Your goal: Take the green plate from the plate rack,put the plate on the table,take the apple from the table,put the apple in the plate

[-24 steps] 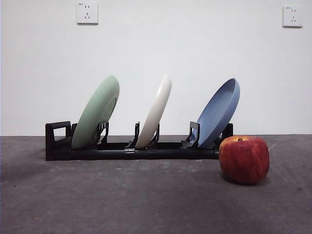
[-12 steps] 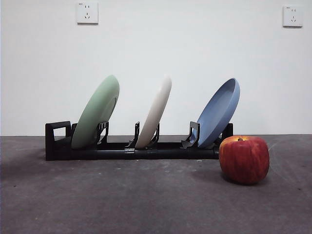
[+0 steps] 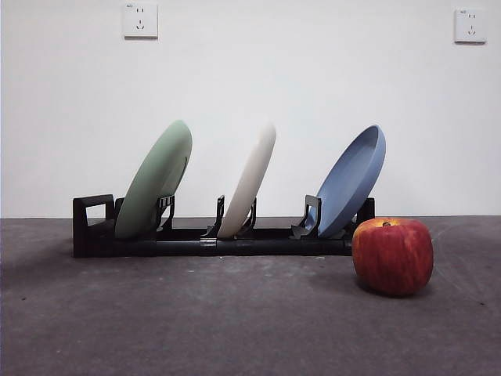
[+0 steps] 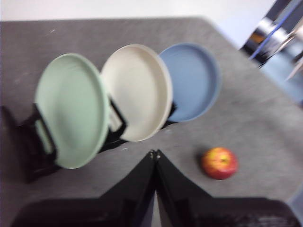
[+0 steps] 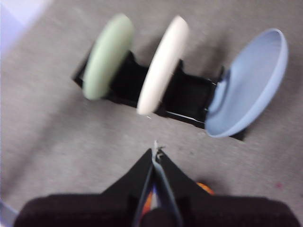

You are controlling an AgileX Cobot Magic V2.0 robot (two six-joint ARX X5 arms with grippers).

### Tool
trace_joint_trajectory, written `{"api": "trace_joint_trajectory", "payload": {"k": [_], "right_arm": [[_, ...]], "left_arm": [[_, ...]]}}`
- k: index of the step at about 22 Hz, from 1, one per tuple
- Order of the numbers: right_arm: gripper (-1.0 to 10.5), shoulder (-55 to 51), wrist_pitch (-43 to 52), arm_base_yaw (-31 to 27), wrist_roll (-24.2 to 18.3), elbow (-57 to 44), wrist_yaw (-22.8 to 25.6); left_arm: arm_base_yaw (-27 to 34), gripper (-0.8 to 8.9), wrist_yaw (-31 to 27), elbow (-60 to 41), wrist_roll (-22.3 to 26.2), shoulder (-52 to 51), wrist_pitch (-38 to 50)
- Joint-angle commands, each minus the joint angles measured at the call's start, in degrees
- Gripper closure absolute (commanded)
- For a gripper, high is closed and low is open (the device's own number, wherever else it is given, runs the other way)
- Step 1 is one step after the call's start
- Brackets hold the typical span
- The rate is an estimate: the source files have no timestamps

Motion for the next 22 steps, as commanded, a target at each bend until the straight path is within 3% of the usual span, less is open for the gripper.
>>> {"api": "trace_joint_trajectory", "payload": {"k": [1, 3, 6, 9, 11, 18, 22], "right_arm": [[9.3, 2.2, -0.6, 0.5, -1.5, 2.3, 1.5], [7.4, 4.4, -1.0, 0.6, -1.5, 4.2, 1.4], [4.6, 5.9, -0.9, 0.5, -1.4, 5.8, 1.4], [4.4, 5.9, -0.5, 0.5, -1.5, 6.5, 1.5], [4.4, 5.9, -0.4, 0.5, -1.5, 6.8, 1.7], [4.4, 5.9, -1.0, 0.5, -1.5, 7.0, 2.3], [4.4, 5.9, -0.9, 0.5, -1.6, 7.0, 4.0]], "left_arm": [[-2.1, 8.15, -3.9, 0.8, 1.8, 2.3, 0.0], [-3.6, 7.72, -4.8, 1.0, 1.5, 4.4, 0.6], [-5.4, 4.33, -4.8, 1.0, 1.5, 7.1, 4.0], [-6.5, 4.30, -4.8, 1.6, -0.3, 10.3, 10.0], [-6.5, 4.30, -5.0, 5.6, -0.8, 14.5, 9.4], [-6.5, 4.32, -9.0, 32.3, 1.9, 37.1, -5.0], [-6.5, 4.38, -9.8, 41.6, 2.3, 46.3, -9.9]]}}
